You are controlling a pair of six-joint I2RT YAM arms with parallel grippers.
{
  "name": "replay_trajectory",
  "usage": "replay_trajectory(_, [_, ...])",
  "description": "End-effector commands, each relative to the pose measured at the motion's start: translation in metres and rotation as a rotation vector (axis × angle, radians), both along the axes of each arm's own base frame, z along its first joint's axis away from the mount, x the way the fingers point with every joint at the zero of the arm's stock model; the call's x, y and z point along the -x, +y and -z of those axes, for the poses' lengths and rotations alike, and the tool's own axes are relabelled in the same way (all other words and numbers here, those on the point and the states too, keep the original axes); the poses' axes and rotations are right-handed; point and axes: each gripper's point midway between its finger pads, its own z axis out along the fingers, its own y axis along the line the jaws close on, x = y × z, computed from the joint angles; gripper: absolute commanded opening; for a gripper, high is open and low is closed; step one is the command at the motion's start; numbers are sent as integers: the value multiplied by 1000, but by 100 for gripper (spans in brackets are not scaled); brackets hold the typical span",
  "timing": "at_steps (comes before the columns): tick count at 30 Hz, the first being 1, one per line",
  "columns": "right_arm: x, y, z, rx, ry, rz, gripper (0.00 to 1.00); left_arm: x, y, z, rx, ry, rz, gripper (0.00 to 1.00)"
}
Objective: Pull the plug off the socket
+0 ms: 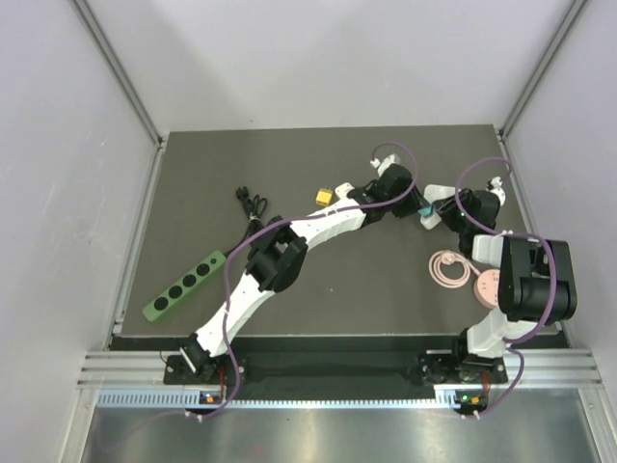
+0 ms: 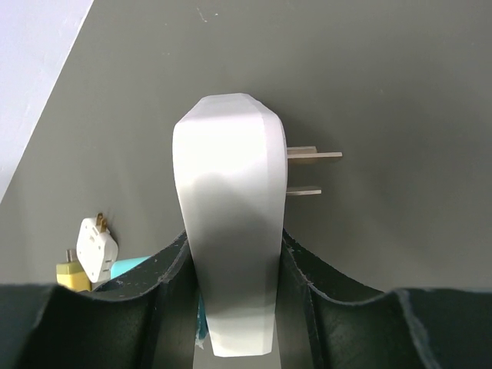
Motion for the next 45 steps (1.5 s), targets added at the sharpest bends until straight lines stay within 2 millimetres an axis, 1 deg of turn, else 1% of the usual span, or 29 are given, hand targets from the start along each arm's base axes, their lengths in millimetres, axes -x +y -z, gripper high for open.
replay_trajectory(1, [6, -23, 13, 93, 85, 102, 0, 0, 0, -120, 191, -93, -24, 0])
replay_trajectory(3, [5, -23, 13, 93, 88, 104, 0, 0, 0, -126, 202, -97, -31, 0])
replay_trajectory(4, [5, -23, 15, 93, 98, 103, 0, -7, 4, -129, 196, -111, -69, 0])
replay_trajectory(5, [5, -23, 17, 93, 104, 104, 0, -8, 5, -129, 193, -113, -76, 0])
replay_trajectory(9, [3, -23, 18, 93, 122, 105, 0, -9, 8, -142, 211, -121, -94, 0])
replay_trajectory(10, [3, -24, 20, 94, 129, 106, 0, -8, 8, -148, 220, -129, -94, 0])
replay_trajectory(13, [4, -24, 18, 96, 121, 110, 0, -9, 13, -158, 221, -141, -100, 0])
replay_trajectory(15, [3, -24, 17, 98, 120, 111, 0, -13, 16, -161, 230, -134, -104, 0])
replay_trajectory(16, [3, -24, 18, 99, 121, 109, 0, -11, 15, -161, 235, -128, -97, 0])
replay_trajectory(21, [4, -23, 17, 111, 126, 110, 0, -16, 22, -161, 230, -124, -102, 0])
replay_trajectory(24, [2, -23, 17, 115, 127, 110, 0, -19, 28, -171, 217, -152, -116, 0])
replay_trajectory(25, [3, -24, 17, 118, 132, 112, 0, -21, 33, -178, 211, -177, -128, 0])
replay_trajectory(27, [3, -23, 17, 118, 134, 110, 0, -22, 36, -184, 208, -195, -135, 0])
replay_trajectory(29, [3, -23, 17, 127, 136, 113, 0, -23, 39, -196, 219, -217, -143, 0])
replay_trajectory(33, [2, -22, 17, 139, 142, 110, 0, -25, 38, -201, 251, -209, -139, 0])
replay_trajectory(34, [2, -21, 16, 138, 141, 109, 0, -27, 37, -196, 254, -197, -143, 0])
replay_trajectory(35, [3, -22, 16, 142, 142, 110, 0, -31, 38, -198, 265, -194, -146, 0])
replay_trajectory(38, [4, -21, 15, 151, 139, 108, 0, -38, 40, -195, 295, -164, -151, 0])
replay_trajectory(41, [3, -21, 12, 162, 128, 110, 0, -45, 44, -190, 304, -141, -167, 0])
replay_trajectory(45, [4, -20, 12, 171, 135, 110, 0, -51, 48, -184, 307, -126, -175, 0])
